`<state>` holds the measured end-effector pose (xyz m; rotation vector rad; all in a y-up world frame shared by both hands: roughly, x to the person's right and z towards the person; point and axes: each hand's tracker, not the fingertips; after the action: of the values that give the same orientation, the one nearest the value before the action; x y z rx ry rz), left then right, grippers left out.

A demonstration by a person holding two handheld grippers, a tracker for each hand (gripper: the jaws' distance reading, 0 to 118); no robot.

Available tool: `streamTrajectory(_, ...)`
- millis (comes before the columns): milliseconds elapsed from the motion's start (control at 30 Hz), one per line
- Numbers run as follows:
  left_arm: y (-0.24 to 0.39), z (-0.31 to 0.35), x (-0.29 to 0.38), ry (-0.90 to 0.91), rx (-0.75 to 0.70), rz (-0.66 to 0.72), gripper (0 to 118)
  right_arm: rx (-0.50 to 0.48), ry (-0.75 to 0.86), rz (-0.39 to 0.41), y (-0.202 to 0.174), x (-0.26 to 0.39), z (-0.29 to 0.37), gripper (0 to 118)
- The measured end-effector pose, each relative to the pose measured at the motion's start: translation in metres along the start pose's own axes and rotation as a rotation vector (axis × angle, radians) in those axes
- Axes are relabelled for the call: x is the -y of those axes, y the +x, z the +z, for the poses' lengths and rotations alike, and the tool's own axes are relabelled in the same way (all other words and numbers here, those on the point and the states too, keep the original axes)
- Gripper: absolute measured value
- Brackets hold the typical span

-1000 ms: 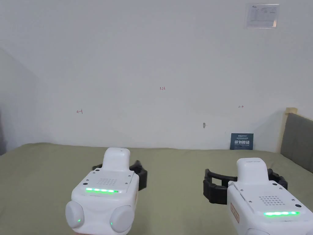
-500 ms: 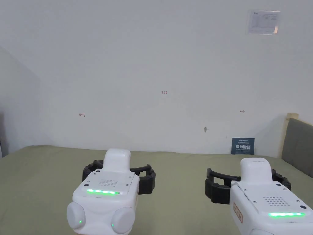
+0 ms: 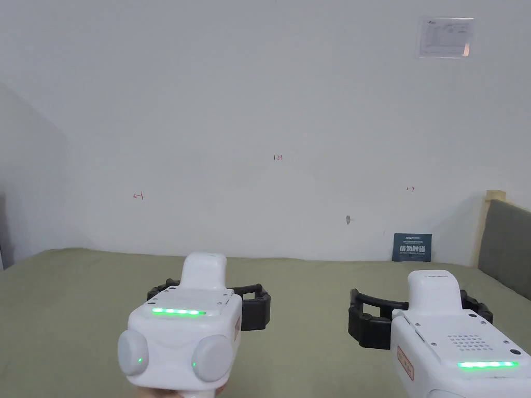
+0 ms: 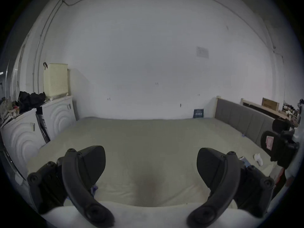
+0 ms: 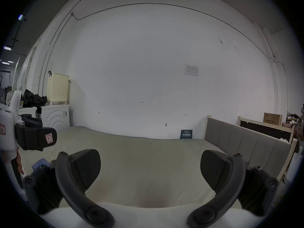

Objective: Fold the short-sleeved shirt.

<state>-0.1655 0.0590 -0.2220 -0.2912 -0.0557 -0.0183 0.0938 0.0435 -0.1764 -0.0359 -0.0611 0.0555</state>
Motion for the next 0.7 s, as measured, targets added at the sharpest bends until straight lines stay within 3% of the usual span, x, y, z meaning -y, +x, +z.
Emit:
streamTrajectory(167,-0.006,-0.003,0.006,0.046,0.070,0.048,115,0.002,-0.006,-0.002,0.000,0.002,0.001,118)
streamTrajectory(467,0.003,0.002,0.001,0.044,0.013,-0.058,115,-0.010,-0.014,-0.002,-0.001,0.002,-0.001,118)
streamTrajectory(700,0.012,0.015,-0.002,0.062,-0.007,-0.063,115,-0.008,-0.003,-0.012,0.001,0.003,0.001,118)
